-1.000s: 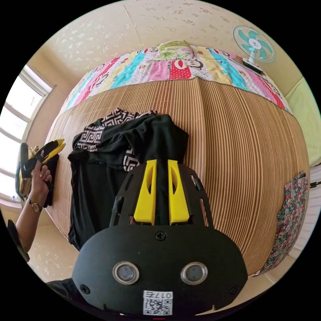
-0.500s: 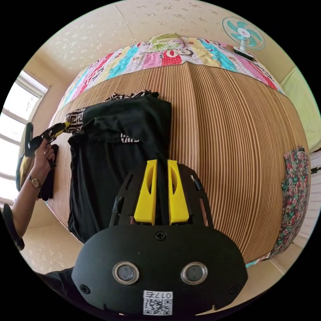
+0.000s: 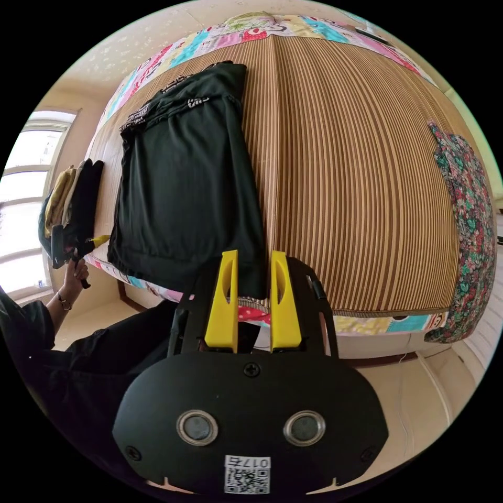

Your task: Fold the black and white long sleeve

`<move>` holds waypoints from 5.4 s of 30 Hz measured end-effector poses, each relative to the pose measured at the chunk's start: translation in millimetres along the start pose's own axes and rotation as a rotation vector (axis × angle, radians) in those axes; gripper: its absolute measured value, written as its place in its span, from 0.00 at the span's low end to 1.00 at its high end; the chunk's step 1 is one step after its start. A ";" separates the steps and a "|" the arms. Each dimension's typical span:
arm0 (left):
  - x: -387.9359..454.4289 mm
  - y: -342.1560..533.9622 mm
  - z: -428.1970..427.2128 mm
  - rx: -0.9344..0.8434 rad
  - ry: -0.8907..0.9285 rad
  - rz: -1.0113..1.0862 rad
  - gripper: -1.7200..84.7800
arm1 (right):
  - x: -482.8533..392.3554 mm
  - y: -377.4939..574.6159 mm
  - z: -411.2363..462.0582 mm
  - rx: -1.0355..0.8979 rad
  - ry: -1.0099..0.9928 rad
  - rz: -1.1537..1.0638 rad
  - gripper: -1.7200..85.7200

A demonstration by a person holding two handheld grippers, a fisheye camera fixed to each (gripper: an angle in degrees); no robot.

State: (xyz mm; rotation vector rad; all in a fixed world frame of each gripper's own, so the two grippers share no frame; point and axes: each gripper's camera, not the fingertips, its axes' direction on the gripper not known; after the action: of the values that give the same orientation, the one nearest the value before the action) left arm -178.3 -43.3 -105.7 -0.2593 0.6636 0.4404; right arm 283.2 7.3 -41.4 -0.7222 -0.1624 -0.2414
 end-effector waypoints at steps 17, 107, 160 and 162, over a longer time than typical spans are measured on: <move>-44.0 44.6 -33.0 -0.145 0.130 -0.041 0.03 | 25.2 54.9 -8.8 -0.085 -0.005 0.081 0.03; 264.2 -145.9 128.8 -0.011 0.300 0.304 0.11 | 347.9 -43.6 -56.8 0.517 -0.775 0.452 0.10; -21.8 -64.8 160.9 0.477 -0.633 0.058 0.28 | -237.2 -160.4 267.4 0.206 -0.230 0.389 0.18; -23.3 -64.4 157.0 0.477 -0.634 0.058 0.28 | -236.4 -163.4 270.9 0.194 -0.229 0.408 0.18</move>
State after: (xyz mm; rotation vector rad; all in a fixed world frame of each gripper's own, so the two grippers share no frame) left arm -80.3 -49.3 34.7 0.3469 0.1378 0.3783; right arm -5.6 108.7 208.2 -0.5733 -0.2476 0.2450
